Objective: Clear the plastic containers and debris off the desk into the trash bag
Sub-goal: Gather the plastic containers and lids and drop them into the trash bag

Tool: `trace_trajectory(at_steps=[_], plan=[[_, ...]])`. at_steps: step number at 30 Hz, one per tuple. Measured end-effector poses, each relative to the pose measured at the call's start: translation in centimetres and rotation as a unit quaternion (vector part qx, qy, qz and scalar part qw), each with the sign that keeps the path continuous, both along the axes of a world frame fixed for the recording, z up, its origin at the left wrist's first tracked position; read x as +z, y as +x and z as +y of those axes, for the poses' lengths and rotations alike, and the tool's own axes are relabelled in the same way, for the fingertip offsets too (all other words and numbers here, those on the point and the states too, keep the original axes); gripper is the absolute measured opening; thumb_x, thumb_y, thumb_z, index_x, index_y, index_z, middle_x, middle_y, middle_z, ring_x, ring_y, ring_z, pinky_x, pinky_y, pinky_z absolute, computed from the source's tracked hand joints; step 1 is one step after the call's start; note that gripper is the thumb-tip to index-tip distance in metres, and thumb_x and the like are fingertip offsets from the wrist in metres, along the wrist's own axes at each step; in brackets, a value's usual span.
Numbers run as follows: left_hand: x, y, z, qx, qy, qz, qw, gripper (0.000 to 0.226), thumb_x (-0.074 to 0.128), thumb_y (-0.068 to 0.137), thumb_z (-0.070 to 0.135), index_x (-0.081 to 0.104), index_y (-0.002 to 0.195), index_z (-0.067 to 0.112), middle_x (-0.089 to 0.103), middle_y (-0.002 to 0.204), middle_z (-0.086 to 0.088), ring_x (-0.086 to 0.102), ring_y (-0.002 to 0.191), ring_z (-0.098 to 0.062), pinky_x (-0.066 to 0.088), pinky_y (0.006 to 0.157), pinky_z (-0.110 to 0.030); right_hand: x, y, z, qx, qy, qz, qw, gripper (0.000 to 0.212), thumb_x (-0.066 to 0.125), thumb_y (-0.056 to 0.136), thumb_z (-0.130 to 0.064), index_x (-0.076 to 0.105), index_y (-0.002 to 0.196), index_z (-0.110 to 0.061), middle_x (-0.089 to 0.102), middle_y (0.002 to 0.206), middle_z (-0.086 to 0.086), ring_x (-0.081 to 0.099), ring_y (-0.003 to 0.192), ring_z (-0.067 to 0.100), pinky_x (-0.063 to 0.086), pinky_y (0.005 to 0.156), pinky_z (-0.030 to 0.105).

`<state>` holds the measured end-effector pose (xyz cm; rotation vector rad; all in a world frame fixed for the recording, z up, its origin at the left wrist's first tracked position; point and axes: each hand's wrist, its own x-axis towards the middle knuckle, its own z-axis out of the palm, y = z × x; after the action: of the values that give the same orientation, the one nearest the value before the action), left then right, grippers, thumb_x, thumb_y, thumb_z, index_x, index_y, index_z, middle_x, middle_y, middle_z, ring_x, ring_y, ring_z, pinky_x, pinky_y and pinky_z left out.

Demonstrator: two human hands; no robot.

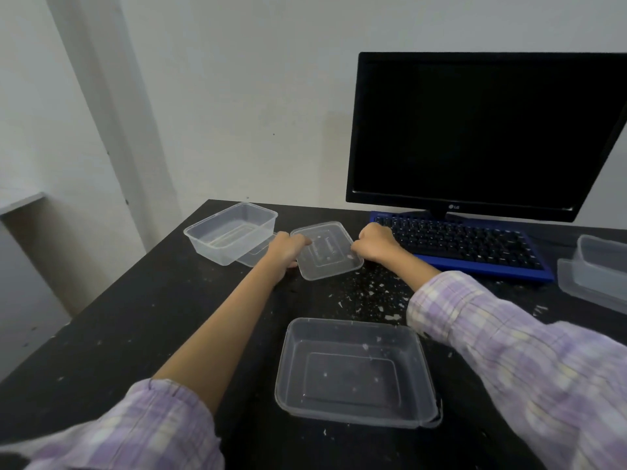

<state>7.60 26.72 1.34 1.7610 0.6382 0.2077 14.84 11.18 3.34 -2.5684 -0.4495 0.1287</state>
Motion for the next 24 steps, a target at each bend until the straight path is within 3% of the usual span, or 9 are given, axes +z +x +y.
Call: trace_trajectory(at_steps=[4,5,8,10,14,16,20,24], plan=[[1.5,-0.9,-0.3,0.003,-0.064,-0.050,0.997,0.047,0.053,0.092,0.020,0.042,0.132,-0.001,0.055,0.125,-0.021,0.059,0.105,-0.027,0.050,0.083,-0.031,2.0,0.3,-1.4,-0.028,0.098,0.001,0.995,0.007,0.062,0.078,-0.003,0.064,0.075,0.002,0.062,0.080,0.013,0.061,0.083,0.025,0.054,0.079,0.033],[1.9,-1.3,-0.5,-0.004,-0.079,-0.061,0.995,0.045,0.052,0.093,0.021,0.043,0.132,0.000,0.057,0.123,-0.021,0.059,0.104,-0.027,0.050,0.085,-0.032,2.5,0.3,-2.0,-0.034,0.146,0.012,0.989,0.009,0.064,0.078,-0.001,0.069,0.083,0.003,0.067,0.087,0.014,0.065,0.086,0.025,0.056,0.083,0.036],[2.8,-2.4,-0.8,-0.019,-0.119,-0.092,0.988,0.042,0.049,0.095,0.025,0.045,0.131,0.003,0.057,0.122,-0.020,0.058,0.107,-0.027,0.049,0.088,-0.033,3.8,-0.7,-4.0,-0.015,0.267,0.007,0.964,0.019,0.067,0.081,-0.001,0.072,0.099,-0.006,0.068,0.085,0.002,0.066,0.072,0.012,0.059,0.068,0.026],[3.5,-3.3,-0.9,-0.013,-0.146,-0.109,0.983,0.044,0.047,0.096,0.027,0.044,0.131,0.001,0.057,0.117,-0.018,0.058,0.107,-0.029,0.049,0.088,-0.035,4.6,-1.6,-5.2,0.019,0.253,-0.082,0.964,0.019,0.066,0.083,-0.006,0.072,0.100,-0.010,0.065,0.079,-0.003,0.062,0.068,0.005,0.055,0.060,0.015],[4.9,-5.9,-1.0,-0.020,-0.259,-0.138,0.956,0.042,0.040,0.099,0.028,0.048,0.122,-0.005,0.060,0.110,-0.019,0.064,0.096,-0.032,0.053,0.076,-0.035,5.1,-4.9,-7.9,0.113,0.175,-0.283,0.936,0.019,0.062,0.086,-0.007,0.069,0.103,-0.010,0.063,0.090,0.000,0.056,0.074,0.003,0.046,0.070,0.010],[5.3,-7.3,-1.0,-0.029,-0.294,-0.144,0.944,0.041,0.042,0.099,0.030,0.053,0.113,-0.007,0.063,0.106,-0.020,0.067,0.089,-0.031,0.056,0.068,-0.033,5.1,-6.9,-9.0,0.157,0.133,-0.353,0.913,0.021,0.060,0.088,-0.007,0.067,0.107,-0.009,0.060,0.098,0.001,0.056,0.083,0.007,0.045,0.076,0.016],[5.8,-10.2,-2.0,-0.039,-0.298,-0.149,0.942,0.024,0.054,0.094,0.018,0.058,0.097,-0.006,0.067,0.091,-0.022,0.071,0.076,-0.029,0.059,0.058,-0.028,4.8,-11.6,-11.1,0.233,0.059,-0.459,0.855,0.021,0.062,0.086,-0.003,0.065,0.107,-0.005,0.061,0.100,0.007,0.058,0.089,0.016,0.051,0.077,0.022],[5.2,-13.2,-3.3,-0.031,-0.206,-0.127,0.970,0.013,0.061,0.087,0.002,0.061,0.099,-0.004,0.066,0.081,-0.015,0.068,0.054,-0.014,0.055,0.052,-0.018,3.3,-15.4,-12.3,0.301,0.017,-0.486,0.820,0.023,0.068,0.079,0.004,0.068,0.101,0.000,0.064,0.092,0.010,0.061,0.081,0.018,0.055,0.068,0.020]])
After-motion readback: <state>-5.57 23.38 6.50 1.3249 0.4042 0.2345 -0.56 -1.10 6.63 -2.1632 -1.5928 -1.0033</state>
